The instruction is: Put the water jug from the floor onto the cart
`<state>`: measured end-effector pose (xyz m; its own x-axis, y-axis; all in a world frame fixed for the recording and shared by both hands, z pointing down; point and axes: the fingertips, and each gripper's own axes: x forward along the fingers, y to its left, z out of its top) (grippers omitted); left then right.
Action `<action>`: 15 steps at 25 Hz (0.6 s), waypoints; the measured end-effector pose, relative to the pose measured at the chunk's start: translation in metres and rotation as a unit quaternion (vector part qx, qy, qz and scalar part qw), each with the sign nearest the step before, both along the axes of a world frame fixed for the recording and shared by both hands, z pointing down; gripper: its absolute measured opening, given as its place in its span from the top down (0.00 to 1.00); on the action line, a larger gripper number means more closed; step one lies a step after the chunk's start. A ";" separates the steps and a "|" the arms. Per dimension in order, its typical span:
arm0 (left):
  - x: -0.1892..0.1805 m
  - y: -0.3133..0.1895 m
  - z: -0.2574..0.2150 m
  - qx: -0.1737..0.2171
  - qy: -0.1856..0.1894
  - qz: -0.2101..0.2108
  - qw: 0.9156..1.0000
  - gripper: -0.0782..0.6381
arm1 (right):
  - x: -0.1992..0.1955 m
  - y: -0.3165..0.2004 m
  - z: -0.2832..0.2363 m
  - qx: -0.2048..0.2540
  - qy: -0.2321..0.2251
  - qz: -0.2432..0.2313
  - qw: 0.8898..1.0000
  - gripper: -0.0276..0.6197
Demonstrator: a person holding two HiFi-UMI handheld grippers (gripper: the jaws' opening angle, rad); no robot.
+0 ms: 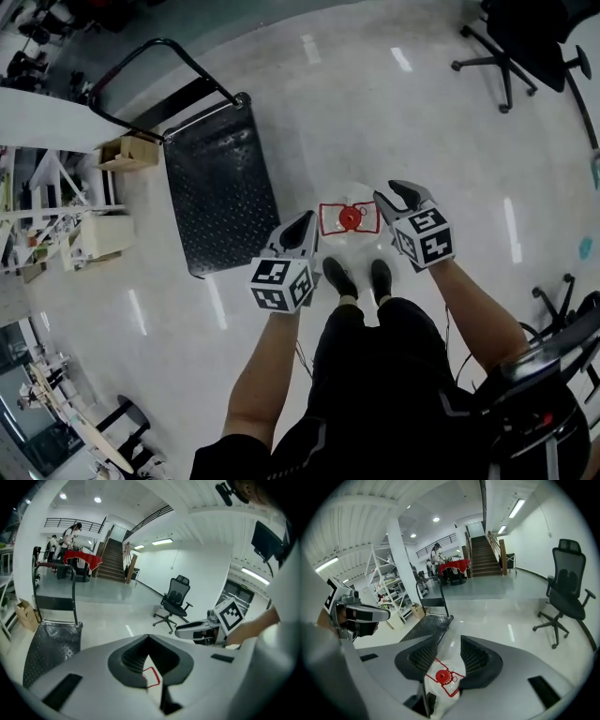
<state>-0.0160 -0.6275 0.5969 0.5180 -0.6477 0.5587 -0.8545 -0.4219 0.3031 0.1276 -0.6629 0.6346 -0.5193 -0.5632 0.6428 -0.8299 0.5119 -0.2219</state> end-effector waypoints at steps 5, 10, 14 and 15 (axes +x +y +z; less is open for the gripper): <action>0.004 0.000 0.078 -0.059 -0.015 0.017 0.998 0.90 | 0.002 0.005 0.086 -0.060 0.015 0.022 0.998 0.74; 0.010 0.009 0.142 -0.102 -0.013 0.015 0.995 0.90 | 0.012 0.020 0.168 -0.110 0.030 0.048 0.992 0.74; 0.017 0.012 0.188 -0.125 -0.025 0.038 0.991 0.90 | 0.017 0.030 0.219 -0.149 0.043 0.069 0.985 0.74; 0.018 0.012 0.197 -0.129 -0.029 0.043 0.990 0.90 | 0.018 0.032 0.230 -0.157 0.045 0.075 0.984 0.74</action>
